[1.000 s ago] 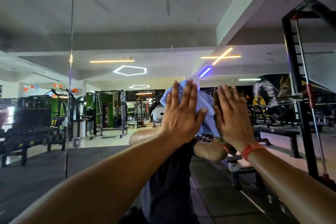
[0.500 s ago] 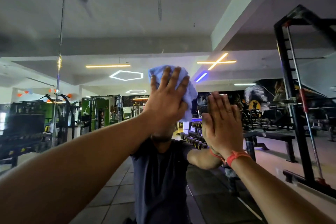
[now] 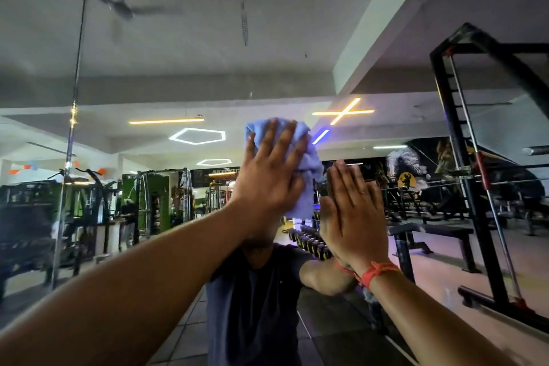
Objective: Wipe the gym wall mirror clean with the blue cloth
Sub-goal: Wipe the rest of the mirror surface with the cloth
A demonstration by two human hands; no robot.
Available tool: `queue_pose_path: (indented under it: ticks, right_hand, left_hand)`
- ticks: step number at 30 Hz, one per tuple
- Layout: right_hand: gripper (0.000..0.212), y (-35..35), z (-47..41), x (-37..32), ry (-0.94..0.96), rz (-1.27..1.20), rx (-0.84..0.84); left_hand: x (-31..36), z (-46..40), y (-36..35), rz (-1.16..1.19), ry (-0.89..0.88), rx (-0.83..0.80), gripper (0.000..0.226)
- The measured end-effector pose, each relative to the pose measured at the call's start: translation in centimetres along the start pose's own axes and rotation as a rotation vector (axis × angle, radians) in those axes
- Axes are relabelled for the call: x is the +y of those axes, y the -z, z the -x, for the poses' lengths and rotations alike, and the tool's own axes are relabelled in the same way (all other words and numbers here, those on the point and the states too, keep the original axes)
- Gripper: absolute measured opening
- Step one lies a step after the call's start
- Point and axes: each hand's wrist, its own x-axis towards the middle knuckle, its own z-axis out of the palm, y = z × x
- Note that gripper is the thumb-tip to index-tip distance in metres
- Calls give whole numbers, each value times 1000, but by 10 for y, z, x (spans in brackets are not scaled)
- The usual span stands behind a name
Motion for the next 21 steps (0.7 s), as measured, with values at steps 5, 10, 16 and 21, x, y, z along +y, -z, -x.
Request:
queue_pose_path:
  ticks: [5,10,16,21]
  right_hand:
    - [60,-2,1,2,13,5,-16]
    - [60,-4,0,4,27,-1,-2]
    - [60,-4,1,3,3,11,-24]
    - [59,-2,-1,-1,-2,0,-31]
  left_hand:
    - [-29,-1,-2,-87,-457,-51,62]
    - [-97,-75,22,-127,39,32,67]
    - [-43,-18,-1,-16,-294,43,62]
    - [-66,-36,14,-128,-702,-38,54]
